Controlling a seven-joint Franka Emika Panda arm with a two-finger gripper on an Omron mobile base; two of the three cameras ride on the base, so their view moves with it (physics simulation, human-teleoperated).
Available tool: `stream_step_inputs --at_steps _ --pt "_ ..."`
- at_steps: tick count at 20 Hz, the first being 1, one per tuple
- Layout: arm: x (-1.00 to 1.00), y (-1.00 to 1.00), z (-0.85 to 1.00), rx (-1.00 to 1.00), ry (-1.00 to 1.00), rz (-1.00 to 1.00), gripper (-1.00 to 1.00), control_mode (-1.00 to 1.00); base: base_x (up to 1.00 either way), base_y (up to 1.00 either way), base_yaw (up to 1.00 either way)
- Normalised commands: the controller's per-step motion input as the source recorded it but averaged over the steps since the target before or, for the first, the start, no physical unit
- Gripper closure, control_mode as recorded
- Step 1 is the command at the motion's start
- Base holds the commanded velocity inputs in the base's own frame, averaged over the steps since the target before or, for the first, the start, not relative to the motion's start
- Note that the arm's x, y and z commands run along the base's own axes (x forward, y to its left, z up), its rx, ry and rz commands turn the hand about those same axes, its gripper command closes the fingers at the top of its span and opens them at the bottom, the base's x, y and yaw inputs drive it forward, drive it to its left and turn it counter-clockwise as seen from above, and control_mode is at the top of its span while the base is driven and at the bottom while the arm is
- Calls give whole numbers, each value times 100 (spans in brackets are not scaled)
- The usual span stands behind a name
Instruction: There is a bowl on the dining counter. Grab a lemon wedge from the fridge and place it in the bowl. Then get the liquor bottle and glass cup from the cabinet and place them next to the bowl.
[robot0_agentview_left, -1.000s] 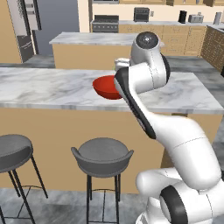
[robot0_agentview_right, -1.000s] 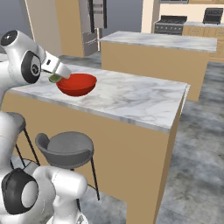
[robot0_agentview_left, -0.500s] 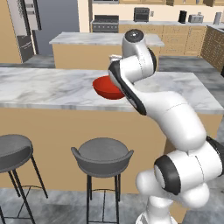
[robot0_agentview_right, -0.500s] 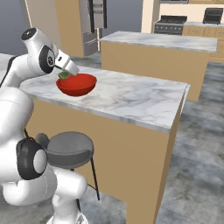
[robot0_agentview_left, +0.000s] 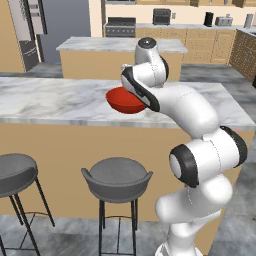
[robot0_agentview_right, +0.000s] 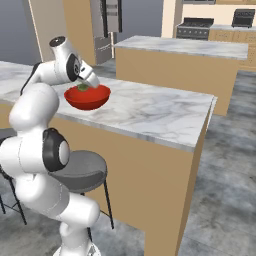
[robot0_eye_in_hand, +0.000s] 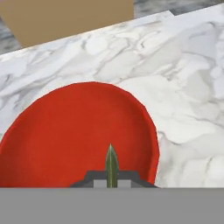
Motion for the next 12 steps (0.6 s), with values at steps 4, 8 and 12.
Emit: stream_step_inputs --at_steps 4,8,12 --pt "55 20 -34 1 4 0 100 -100 0 0 0" --pt "54 20 -30 0 5 0 100 -100 0 0 0" --pt "44 16 -32 0 5 0 100 -100 0 0 0"
